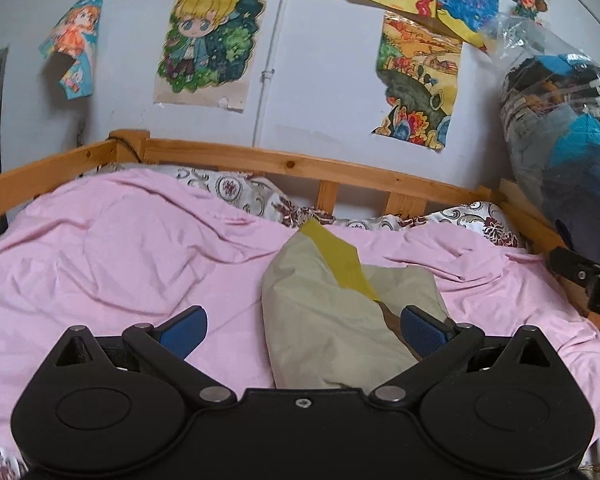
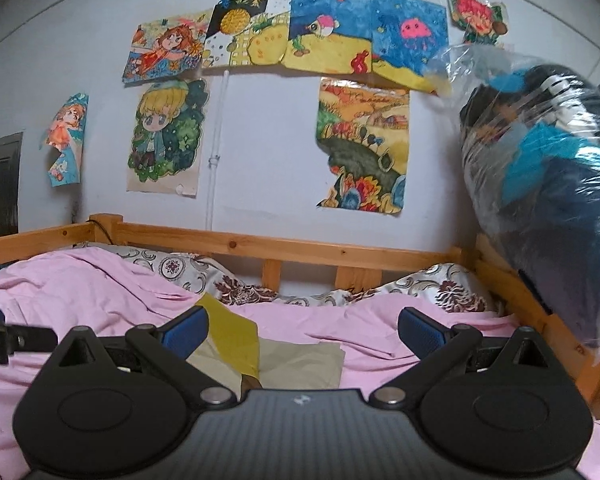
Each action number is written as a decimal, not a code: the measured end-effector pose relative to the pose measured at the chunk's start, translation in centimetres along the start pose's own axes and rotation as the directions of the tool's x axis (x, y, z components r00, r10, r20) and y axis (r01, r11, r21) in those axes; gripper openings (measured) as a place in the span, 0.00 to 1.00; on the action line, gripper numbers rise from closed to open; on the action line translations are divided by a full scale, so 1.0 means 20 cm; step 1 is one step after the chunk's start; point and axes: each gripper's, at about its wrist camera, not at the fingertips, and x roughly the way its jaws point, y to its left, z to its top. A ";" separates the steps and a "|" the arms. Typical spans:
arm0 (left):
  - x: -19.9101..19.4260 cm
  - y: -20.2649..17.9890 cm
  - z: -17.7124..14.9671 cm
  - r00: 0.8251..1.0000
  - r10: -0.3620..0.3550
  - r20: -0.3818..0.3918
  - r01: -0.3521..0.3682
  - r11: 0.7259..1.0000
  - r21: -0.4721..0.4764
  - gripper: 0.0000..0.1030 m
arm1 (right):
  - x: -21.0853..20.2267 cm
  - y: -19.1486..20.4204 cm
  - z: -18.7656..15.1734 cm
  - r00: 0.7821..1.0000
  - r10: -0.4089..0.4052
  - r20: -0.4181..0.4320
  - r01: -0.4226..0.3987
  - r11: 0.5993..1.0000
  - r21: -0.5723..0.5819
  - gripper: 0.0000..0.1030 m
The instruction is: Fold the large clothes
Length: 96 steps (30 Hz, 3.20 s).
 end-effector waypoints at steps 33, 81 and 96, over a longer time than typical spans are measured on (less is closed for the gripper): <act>0.03 0.03 -0.41 0.986 0.102 -0.132 -0.093 0.993 0.066 0.99 | -0.23 -0.02 -0.49 0.995 -0.003 -0.097 0.009 0.998 0.063 1.00; 0.05 -0.01 -0.46 0.983 0.111 -0.145 -0.098 0.991 0.094 0.99 | -0.19 -0.02 -0.57 0.984 0.005 -0.178 0.011 0.996 0.091 1.00; 0.04 -0.01 -0.46 0.983 0.107 -0.149 -0.094 0.991 0.092 0.99 | -0.19 -0.02 -0.57 0.984 0.006 -0.178 0.011 0.996 0.092 1.00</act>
